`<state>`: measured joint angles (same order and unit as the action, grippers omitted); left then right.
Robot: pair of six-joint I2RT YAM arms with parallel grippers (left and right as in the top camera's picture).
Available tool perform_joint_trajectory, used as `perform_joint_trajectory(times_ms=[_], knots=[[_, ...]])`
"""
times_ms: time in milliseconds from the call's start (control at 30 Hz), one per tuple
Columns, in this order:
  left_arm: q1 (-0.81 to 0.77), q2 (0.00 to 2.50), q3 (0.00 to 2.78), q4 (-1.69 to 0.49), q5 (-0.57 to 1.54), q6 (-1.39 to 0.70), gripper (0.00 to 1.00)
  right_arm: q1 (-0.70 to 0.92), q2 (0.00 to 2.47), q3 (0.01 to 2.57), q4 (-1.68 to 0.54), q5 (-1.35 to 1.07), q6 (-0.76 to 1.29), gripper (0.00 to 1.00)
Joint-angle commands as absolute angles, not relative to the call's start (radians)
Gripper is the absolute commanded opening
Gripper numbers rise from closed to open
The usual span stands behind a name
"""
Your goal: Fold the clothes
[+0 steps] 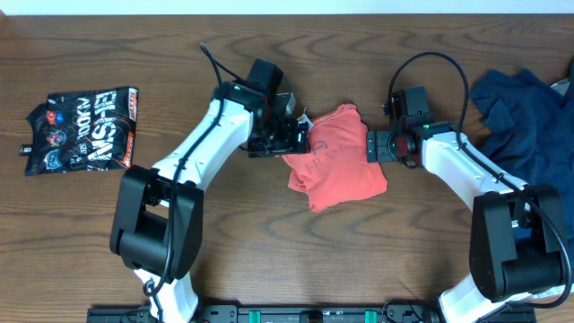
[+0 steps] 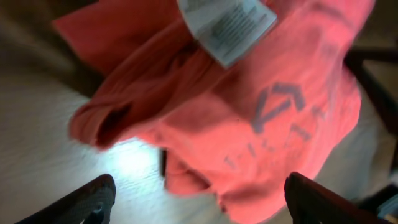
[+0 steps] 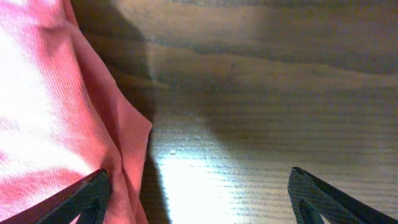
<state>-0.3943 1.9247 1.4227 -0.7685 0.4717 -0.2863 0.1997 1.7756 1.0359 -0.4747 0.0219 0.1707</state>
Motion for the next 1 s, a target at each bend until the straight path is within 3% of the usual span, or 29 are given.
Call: perform_joint_trajectory(times_ms=[0, 400, 967], knots=[[-0.389, 1.947, 1.338, -0.698, 0.439, -0.425, 0.88, 0.210, 1.768, 1.037, -0.491, 0.019, 0.156, 0.91], [-0.406, 1.965, 1.134, -0.065, 0.389, -0.421, 0.90, 0.210, 1.767, 1.038, -0.515, 0.018, 0.160, 0.92], [-0.448, 2.063, 1.137, -0.006, 0.421, -0.420, 0.89, 0.210, 1.767, 1.038, -0.539, 0.018, 0.163, 0.93]])
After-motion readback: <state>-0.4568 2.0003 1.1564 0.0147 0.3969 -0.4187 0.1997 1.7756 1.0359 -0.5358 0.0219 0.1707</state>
